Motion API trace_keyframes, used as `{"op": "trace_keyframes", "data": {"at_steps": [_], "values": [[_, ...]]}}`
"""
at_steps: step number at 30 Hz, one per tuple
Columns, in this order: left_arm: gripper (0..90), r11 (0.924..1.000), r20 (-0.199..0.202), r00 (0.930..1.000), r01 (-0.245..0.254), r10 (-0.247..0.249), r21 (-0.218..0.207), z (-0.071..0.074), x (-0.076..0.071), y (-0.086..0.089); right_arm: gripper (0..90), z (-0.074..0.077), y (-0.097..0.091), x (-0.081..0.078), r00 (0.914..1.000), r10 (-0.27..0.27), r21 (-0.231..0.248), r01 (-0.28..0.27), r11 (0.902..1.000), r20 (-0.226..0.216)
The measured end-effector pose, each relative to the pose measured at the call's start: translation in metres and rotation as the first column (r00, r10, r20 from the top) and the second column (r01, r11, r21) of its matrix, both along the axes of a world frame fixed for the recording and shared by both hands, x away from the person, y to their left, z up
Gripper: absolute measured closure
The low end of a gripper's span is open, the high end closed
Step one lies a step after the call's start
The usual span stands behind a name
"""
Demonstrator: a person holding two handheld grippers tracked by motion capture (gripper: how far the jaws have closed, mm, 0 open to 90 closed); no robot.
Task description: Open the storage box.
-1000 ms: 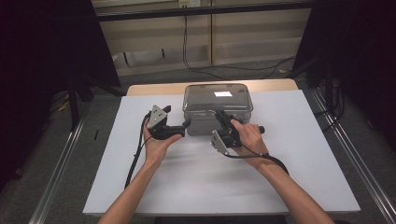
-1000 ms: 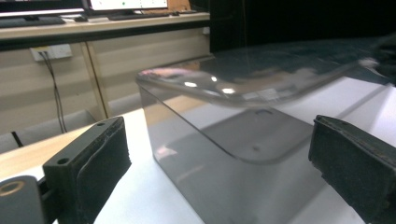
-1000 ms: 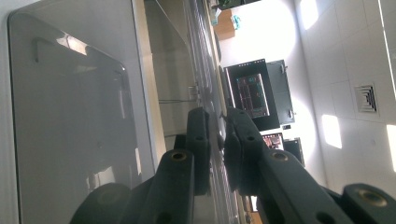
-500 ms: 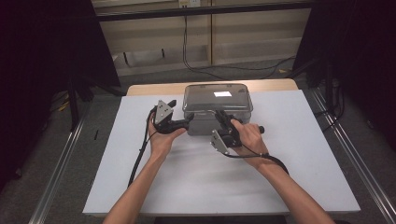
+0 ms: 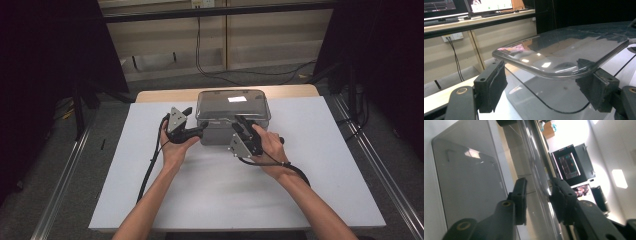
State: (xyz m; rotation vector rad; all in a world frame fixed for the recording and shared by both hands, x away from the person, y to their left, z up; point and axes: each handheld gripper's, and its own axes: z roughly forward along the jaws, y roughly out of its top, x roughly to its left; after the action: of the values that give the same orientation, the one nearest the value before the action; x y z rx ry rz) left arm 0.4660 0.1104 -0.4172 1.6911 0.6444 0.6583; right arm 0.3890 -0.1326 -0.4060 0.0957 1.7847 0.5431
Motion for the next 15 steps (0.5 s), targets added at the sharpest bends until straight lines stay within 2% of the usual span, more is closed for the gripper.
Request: {"op": "trace_keyframes", "data": {"at_steps": [3, 4, 5, 6, 7, 8, 10, 11, 15], "values": [[24.3, 1.0000, 0.001, 1.0000, 0.003, -0.003, -0.007, 0.002, 0.000, 0.001, 59.2, 0.002, -0.007, 0.000, 0.9994, -0.013, 0.080, 0.016, 0.9967, -0.033], [24.5, 1.0000, -0.001, 1.0000, 0.002, -0.002, -0.009, 0.002, 0.000, 0.000, 54.6, 0.003, -0.012, 0.001, 0.9980, -0.026, 0.134, 0.033, 0.9904, -0.058], [24.5, 1.0000, 0.006, 1.0000, 0.000, 0.000, -0.008, 0.003, 0.000, 0.000, 54.6, 0.003, -0.012, 0.001, 0.9980, -0.026, 0.134, 0.033, 0.9904, -0.058], [24.8, 1.0000, 0.008, 1.0000, 0.005, -0.005, -0.008, 0.004, 0.000, 0.000, 50.9, 0.004, -0.018, 0.002, 0.9951, -0.030, 0.197, 0.049, 0.9792, -0.094], [25.3, 1.0000, 0.008, 1.0000, 0.005, -0.005, -0.008, 0.004, 0.000, 0.000, 50.9, 0.004, -0.018, 0.002, 0.9951, -0.030, 0.197, 0.049, 0.9792, -0.094], [25.5, 0.9999, 0.007, 0.9999, 0.007, -0.007, -0.008, 0.005, 0.000, 0.000, 46.4, 0.006, -0.024, 0.003, 0.9918, -0.032, 0.240, 0.061, 0.9688, -0.124], [25.6, 0.9999, 0.007, 0.9999, 0.009, -0.009, -0.010, 0.005, -0.001, 0.000, 45.0, 0.007, -0.030, 0.005, 0.9886, -0.034, 0.274, 0.073, 0.9589, -0.147], [25.6, 0.9999, 0.008, 0.9999, 0.010, -0.010, -0.010, 0.006, 0.000, 0.000, 45.0, 0.007, -0.030, 0.005, 0.9886, -0.034, 0.274, 0.073, 0.9589, -0.147], [27.0, 0.9998, 0.008, 0.9998, 0.016, -0.016, -0.011, 0.006, 0.000, 0.001, 40.7, 0.010, -0.039, 0.006, 0.9810, -0.022, 0.357, 0.091, 0.9297, -0.193]]}}
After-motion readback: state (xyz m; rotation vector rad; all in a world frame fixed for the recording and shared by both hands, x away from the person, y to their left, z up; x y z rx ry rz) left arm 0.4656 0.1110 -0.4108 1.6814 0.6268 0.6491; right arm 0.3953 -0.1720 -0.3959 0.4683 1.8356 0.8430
